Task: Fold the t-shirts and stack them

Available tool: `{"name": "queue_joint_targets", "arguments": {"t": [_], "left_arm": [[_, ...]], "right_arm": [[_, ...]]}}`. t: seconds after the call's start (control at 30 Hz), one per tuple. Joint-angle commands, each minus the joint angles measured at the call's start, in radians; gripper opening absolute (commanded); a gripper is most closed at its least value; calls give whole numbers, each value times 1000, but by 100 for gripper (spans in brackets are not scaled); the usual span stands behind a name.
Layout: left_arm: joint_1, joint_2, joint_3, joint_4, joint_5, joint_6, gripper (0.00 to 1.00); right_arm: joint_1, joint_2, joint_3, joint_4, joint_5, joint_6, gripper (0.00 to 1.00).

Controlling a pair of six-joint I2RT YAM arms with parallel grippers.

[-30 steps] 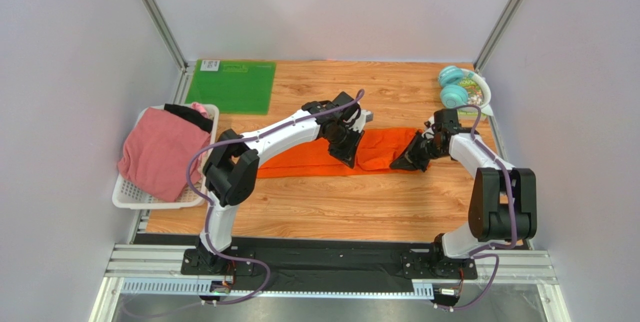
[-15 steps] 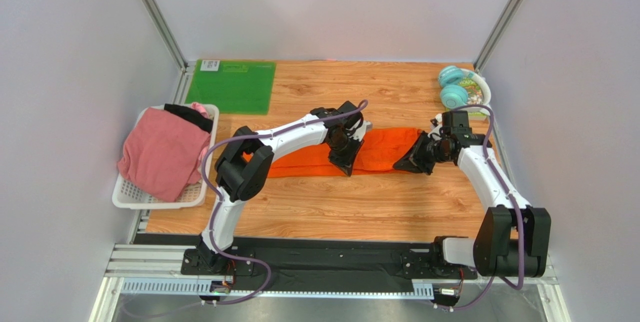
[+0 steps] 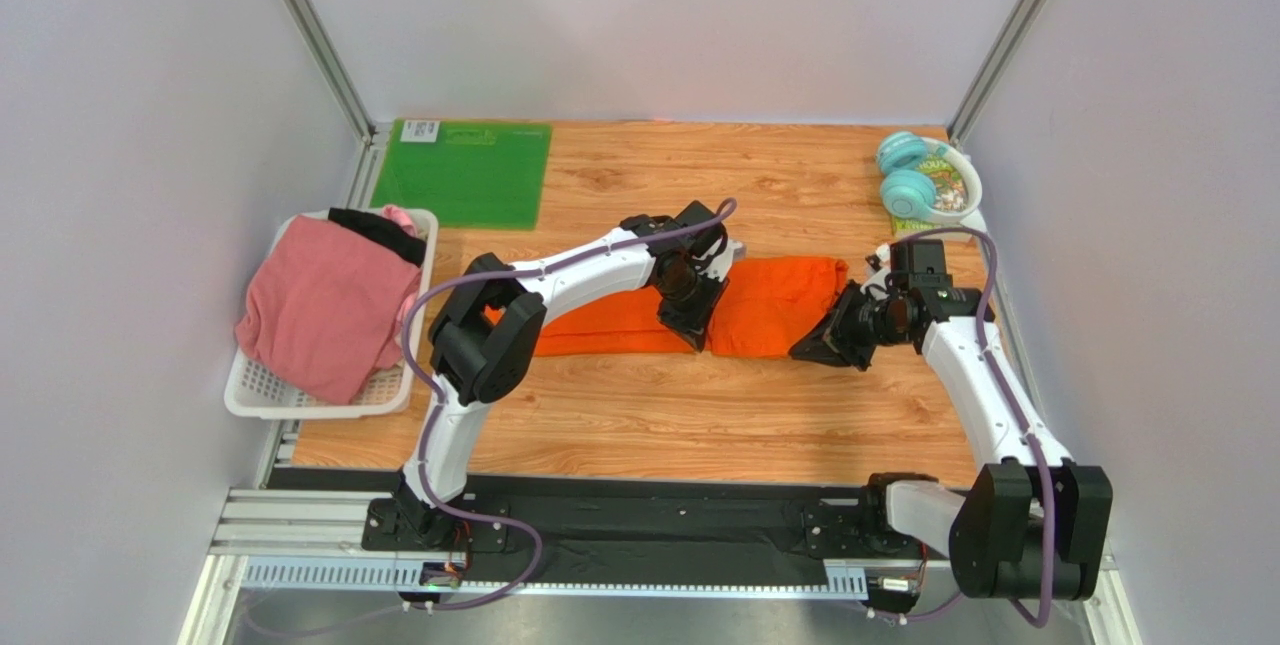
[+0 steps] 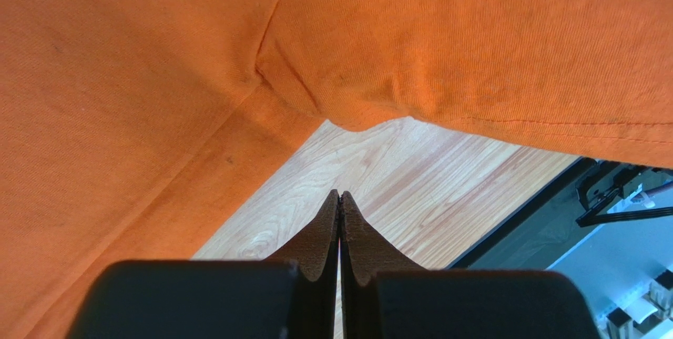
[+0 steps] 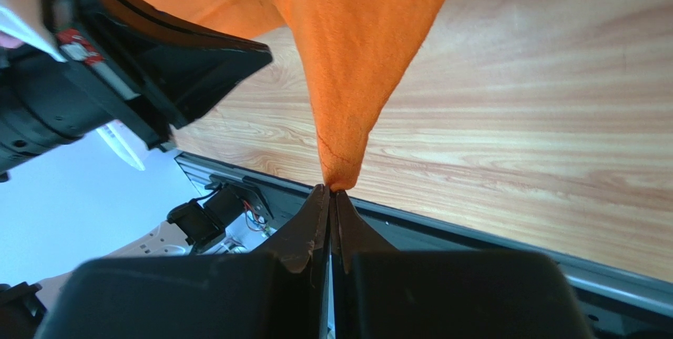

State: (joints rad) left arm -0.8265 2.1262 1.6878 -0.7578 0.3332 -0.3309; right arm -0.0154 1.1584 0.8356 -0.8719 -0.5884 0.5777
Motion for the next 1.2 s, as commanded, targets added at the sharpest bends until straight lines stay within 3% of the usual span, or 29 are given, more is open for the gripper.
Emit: {"name": "queue_joint_targets", "arguments": {"t": [0.0,0.17,0.33,0.6,0.87,1.17], "left_arm": [[-6,-75,39,18,3,-2,0],[-31,-83,4,34,1,-10,6],[-60,-40,6,31,1,-19,26],[-85,21,32,12,-19,-56,39],[-83,100,105,-38,-131,-66,39],[-77,133,148,-49,-120,-59,38]], "right_arm": [[3,-54,-29,-53,7,-10,4],[3,-46,-43,-47,21,-12,3],[3,-19,-53,-21,38,-21,3],[3,21,-56,7,36,-33,3],[2,23,-61,13,32,-39,3],[3,26,-67,16,24,-44,3]]}}
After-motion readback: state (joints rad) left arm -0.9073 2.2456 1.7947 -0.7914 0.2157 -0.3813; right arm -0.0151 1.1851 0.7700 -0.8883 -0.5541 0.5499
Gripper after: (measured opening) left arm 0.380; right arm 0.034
